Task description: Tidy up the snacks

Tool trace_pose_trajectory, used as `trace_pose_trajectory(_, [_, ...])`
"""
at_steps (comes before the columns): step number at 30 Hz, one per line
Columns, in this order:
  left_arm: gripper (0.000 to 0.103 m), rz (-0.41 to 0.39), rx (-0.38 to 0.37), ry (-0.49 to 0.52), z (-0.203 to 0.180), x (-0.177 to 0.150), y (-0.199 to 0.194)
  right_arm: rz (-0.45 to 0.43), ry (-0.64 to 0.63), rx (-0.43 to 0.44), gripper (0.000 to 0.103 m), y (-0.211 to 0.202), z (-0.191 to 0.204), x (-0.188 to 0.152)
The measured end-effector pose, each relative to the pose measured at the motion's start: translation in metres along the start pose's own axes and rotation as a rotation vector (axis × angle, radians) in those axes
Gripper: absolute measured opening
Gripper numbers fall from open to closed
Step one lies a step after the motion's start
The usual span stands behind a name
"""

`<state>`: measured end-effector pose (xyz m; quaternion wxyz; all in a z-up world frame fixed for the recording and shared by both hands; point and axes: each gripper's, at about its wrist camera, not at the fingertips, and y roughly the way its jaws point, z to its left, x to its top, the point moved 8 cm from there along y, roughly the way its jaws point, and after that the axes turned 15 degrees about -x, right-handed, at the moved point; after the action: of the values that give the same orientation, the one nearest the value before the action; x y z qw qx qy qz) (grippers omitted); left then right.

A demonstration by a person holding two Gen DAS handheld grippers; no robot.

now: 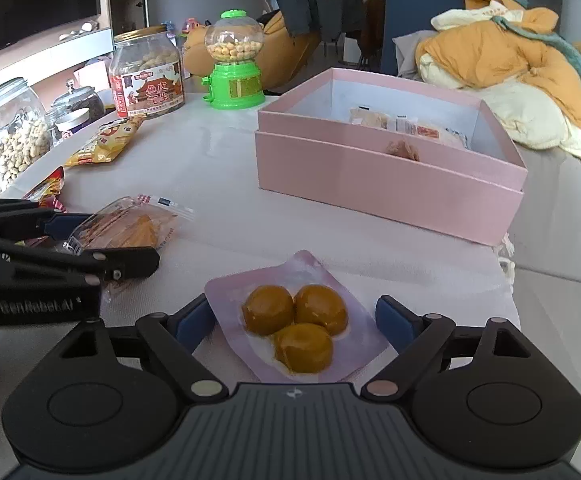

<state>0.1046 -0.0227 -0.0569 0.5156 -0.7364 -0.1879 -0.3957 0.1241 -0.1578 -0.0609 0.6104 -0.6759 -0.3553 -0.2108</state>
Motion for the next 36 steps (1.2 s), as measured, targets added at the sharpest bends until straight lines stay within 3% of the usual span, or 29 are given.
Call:
trace_pose_trajectory(12, [0.063,-0.009,-0.011,-0.007,0.001,-0.001,-0.002,0.060,-0.038,0.037,0.089,-0.014,-0.017,-0.014])
trace_pose_trajectory(14, [0.063,-0.008,-0.010,-0.006,0.002,-0.001,-0.002,0.063,-0.047,0.003,0.089,-0.017,-0.029,-0.018])
trace_pose_trajectory(20, [0.063,-0.008,-0.009,-0.005,0.002,-0.001,-0.002,0.044,-0.011,-0.209,0.087,-0.022,-0.061,-0.021])
trace_pose_trajectory(22, [0.063,-0.008,-0.009,-0.005,0.002,-0.001,-0.002,0.041,0.010,-0.182,0.087,-0.026,-0.060,-0.019])
trace_pose_trajectory(27, [0.063,-0.008,-0.010,-0.005,0.002,-0.001,-0.002,0.093,0.105,-0.016,0.087,-0.024,-0.040,-0.014])
trace_pose_trajectory(36, [0.063,-0.008,-0.009,-0.005,0.001,-0.002,-0.002,0.098,0.075,-0.069,0.087,0.001,-0.015,0.000])
